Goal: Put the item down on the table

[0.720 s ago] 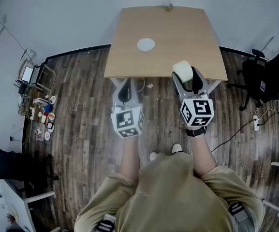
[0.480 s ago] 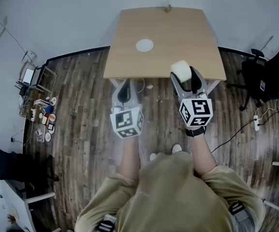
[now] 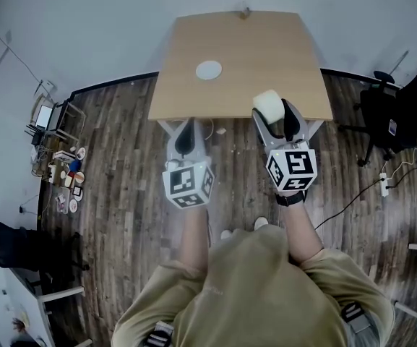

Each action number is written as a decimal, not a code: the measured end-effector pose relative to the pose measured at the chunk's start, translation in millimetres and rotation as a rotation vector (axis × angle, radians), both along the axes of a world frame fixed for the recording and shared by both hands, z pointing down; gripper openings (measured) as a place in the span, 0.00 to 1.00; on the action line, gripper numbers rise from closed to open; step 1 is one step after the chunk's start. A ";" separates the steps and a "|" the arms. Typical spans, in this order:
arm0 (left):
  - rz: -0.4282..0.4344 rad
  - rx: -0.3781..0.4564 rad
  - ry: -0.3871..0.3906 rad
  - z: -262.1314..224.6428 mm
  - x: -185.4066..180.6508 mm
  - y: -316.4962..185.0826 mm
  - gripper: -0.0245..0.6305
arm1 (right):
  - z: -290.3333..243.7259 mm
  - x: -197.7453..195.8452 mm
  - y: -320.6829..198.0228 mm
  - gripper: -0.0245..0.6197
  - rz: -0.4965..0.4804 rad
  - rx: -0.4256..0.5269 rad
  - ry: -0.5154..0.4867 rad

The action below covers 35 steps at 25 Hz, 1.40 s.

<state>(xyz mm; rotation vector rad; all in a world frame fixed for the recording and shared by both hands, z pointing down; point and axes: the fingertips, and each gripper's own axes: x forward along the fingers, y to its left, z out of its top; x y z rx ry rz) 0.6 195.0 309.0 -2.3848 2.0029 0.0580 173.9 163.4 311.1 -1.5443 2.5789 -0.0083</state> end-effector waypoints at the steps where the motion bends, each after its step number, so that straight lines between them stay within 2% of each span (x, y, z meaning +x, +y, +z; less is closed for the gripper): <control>1: -0.001 0.000 -0.004 -0.7 6.8 -1.6 0.04 | -1.1 6.6 -1.5 0.53 -0.004 0.003 -0.014; 8: -0.022 0.002 -0.052 6.2 48.9 -2.1 0.04 | -0.2 50.0 -16.6 0.53 -0.040 0.013 -0.085; 13: -0.056 -0.042 -0.057 24.3 45.2 -4.2 0.04 | 11.2 52.2 -28.2 0.53 -0.069 -0.006 -0.079; 19: -0.043 -0.045 -0.047 31.0 26.4 -37.2 0.04 | 25.7 21.2 -55.9 0.53 -0.082 -0.030 -0.051; 24: -0.033 -0.044 -0.004 40.1 9.0 -89.4 0.04 | 33.3 -2.4 -94.2 0.53 -0.096 -0.037 -0.002; 31: -0.010 -0.037 0.028 30.1 -26.4 -185.2 0.04 | 18.5 -48.0 -177.1 0.53 -0.100 -0.025 0.036; 35: -0.001 -0.064 0.034 39.6 -58.5 -228.3 0.04 | 29.7 -82.5 -223.8 0.53 -0.100 -0.059 0.058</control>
